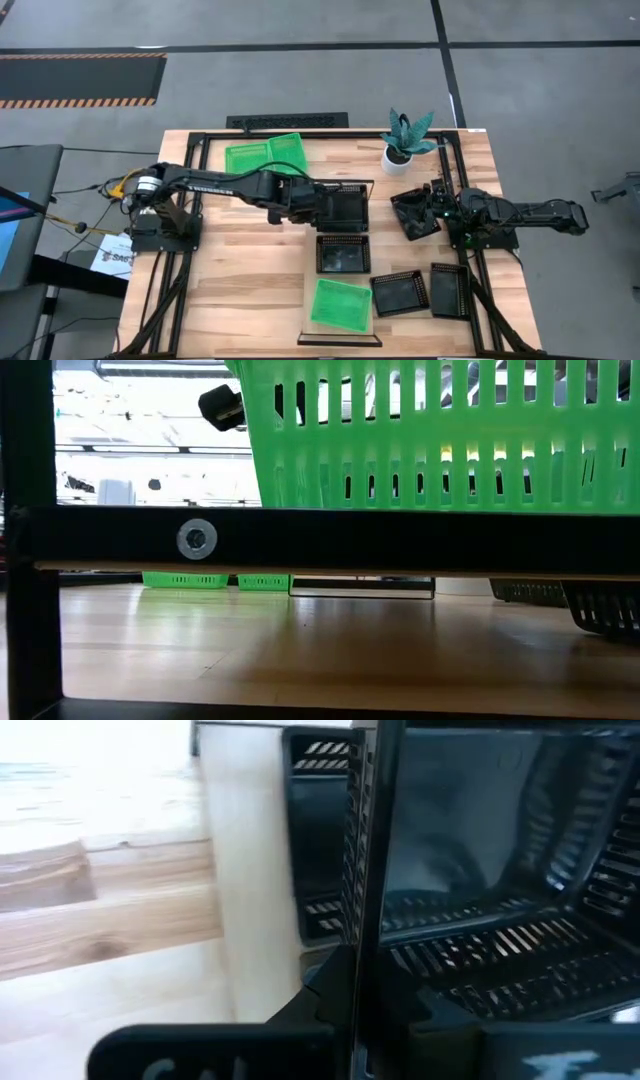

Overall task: Stack baskets on shelf by color
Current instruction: Stack the black bin on top of the black bin on the shelf

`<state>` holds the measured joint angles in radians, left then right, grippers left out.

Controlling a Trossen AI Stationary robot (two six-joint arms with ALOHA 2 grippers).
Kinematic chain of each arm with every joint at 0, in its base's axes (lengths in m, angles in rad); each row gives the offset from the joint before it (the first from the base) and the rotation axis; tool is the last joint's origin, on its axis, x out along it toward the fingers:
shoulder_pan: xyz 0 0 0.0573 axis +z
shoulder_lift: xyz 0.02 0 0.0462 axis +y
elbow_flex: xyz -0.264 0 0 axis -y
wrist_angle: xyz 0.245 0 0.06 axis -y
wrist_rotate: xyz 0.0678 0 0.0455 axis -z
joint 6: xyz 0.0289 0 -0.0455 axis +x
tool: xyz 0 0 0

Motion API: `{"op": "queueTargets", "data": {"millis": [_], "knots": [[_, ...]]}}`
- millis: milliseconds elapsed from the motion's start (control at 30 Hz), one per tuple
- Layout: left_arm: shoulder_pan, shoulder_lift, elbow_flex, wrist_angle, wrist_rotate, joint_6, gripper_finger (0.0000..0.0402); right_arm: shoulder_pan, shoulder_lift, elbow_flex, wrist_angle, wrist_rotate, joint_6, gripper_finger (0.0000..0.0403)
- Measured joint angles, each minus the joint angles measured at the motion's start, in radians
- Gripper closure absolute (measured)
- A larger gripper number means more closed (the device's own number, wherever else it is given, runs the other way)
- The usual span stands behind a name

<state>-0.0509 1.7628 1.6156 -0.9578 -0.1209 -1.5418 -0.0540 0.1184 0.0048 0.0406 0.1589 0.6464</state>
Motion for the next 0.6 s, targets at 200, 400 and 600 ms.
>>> {"op": "queueTargets", "data": {"millis": [200, 400, 600], "knots": [[0.007, 0.042, 0.0, 0.062, 0.03, 0.002, 0.0401, 0.0, 0.0, 0.0, 0.0, 0.0, 0.0, 0.0184], [0.013, 0.063, -0.001, 0.064, 0.038, 0.007, 0.0401, 0.0, 0.011, 0.0, 0.0, 0.0, 0.0, 0.0184], [0.021, 0.091, 0.0, 0.104, 0.064, 0.016, 0.0401, 0.0, 0.027, 0.0, -0.001, 0.0, 0.0, 0.0184]]}}
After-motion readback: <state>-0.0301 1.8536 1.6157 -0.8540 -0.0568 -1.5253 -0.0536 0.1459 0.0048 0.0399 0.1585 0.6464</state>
